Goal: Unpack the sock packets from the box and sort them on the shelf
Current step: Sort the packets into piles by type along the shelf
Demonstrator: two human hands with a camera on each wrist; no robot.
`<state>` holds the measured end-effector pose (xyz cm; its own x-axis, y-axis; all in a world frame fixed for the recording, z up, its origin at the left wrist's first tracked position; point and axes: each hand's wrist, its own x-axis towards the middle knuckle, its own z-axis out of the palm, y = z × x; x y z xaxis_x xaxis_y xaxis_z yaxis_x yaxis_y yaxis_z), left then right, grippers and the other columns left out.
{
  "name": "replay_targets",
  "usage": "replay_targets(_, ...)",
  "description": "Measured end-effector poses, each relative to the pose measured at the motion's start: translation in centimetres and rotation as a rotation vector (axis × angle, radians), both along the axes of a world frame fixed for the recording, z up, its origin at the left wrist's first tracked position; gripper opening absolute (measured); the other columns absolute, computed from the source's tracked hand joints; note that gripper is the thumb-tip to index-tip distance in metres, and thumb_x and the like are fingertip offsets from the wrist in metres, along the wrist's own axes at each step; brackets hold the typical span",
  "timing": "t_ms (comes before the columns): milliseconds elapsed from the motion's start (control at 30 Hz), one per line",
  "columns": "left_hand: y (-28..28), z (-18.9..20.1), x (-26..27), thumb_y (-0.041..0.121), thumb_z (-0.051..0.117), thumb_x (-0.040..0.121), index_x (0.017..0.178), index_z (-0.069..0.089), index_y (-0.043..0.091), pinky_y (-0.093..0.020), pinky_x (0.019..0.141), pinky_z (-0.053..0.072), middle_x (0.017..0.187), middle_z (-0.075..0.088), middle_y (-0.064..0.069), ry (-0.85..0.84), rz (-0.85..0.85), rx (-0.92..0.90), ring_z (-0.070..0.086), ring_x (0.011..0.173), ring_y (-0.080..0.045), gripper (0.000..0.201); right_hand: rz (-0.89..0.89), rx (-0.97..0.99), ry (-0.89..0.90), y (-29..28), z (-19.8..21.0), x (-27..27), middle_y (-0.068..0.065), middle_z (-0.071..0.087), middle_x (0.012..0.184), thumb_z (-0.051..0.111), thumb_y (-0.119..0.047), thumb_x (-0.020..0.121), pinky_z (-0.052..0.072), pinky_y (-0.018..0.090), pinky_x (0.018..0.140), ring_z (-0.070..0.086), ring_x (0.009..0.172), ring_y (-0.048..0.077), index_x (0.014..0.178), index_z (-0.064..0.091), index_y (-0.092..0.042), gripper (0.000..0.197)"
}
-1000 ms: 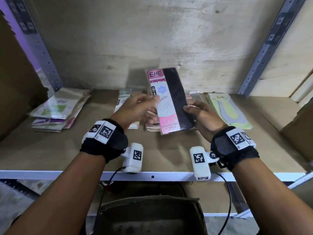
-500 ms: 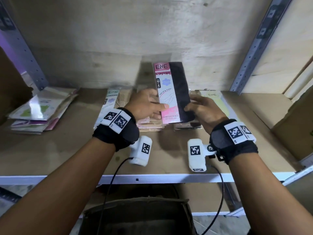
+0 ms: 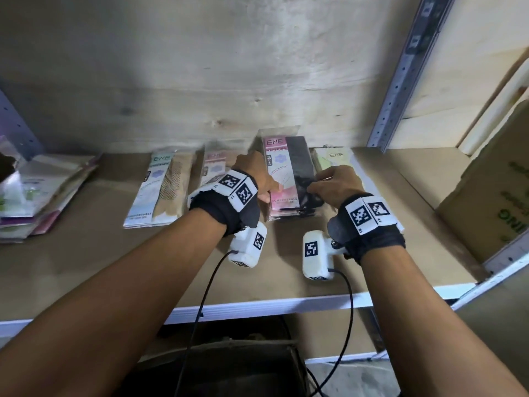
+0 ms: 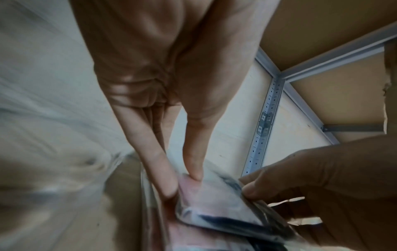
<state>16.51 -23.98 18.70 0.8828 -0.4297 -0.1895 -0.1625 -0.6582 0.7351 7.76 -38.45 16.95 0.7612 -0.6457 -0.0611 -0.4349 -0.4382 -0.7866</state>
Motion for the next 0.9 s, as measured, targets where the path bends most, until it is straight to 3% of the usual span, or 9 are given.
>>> replay_targets(200,-0.54,0.21,-0.32,0.024,0.083,0.078,0.114,0.064,-0.002,-0.039,0.087,0.059,0.109,0.073,-0.015,-0.084,-0.007,0.159,0.074,0.092,-0.028,0.048,0.030,0.013,0.070,-0.10,0.01,-0.27,0.012,0.072,0.106,0.073,-0.015,0.080,0.055,0.032,0.088,0.066,0.101,0.026,0.104,0.074,-0.006,0.025)
replay_targets(367,-0.56,-0.02,-0.44,0.019,0.083,0.079,0.123,0.060,-0.003,-0.041,0.089,0.058,0.121,0.067,-0.018,-0.078,0.007,0.152,0.071,0.101,-0.032,0.054,0.039,0.011,0.074,0.11,0.10,-0.33,0.011,0.072,0.107,0.072,-0.013,0.079,0.056,0.033,0.091,0.066,0.102,0.025,0.106,0.075,-0.009,0.027)
replay_targets(533,-0.46,-0.28,-0.49,0.028,0.082,0.079,0.127,0.056,0.000,-0.039,0.093,0.057,0.123,0.067,-0.015,-0.121,0.007,0.207,0.069,0.105,-0.029,0.061,0.041,0.008,0.077,0.14,0.08,-0.29,0.011,0.072,0.106,0.073,-0.014,0.079,0.056,0.036,0.092,0.066,0.102,0.025,0.107,0.075,-0.008,0.029)
replay_targets(700,-0.46,-0.09,-0.40,0.031,0.084,0.077,0.129,0.055,0.002,-0.039,0.093,0.056,0.125,0.065,-0.014,-0.131,0.003,0.238,0.069,0.105,-0.028,0.066,0.029,-0.009,0.082,0.03,0.06,-0.23,0.010,0.072,0.108,0.074,-0.014,0.078,0.055,0.031,0.088,0.065,0.100,0.024,0.107,0.074,-0.007,0.030)
replay_targets(800,-0.55,0.12,-0.51,0.031,0.083,0.078,0.128,0.056,0.002,-0.039,0.092,0.057,0.122,0.067,-0.013,-0.163,-0.014,0.271,0.070,0.103,-0.027,0.064,0.025,-0.037,0.094,0.20,0.40,-0.33,0.011,0.067,0.114,0.076,-0.017,0.079,0.048,0.026,0.082,0.060,0.097,0.023,0.113,0.067,-0.006,0.037)
replay_targets(900,-0.39,0.62,-0.76,0.031,0.080,0.080,0.124,0.059,0.001,-0.040,0.090,0.058,0.118,0.069,-0.014,-0.224,-0.038,0.295,0.070,0.101,-0.029,0.057,0.031,-0.051,0.098,0.39,0.97,-0.44,0.011,0.064,0.119,0.076,-0.018,0.078,0.048,0.027,0.085,0.059,0.105,0.025,0.123,0.059,-0.008,0.049)
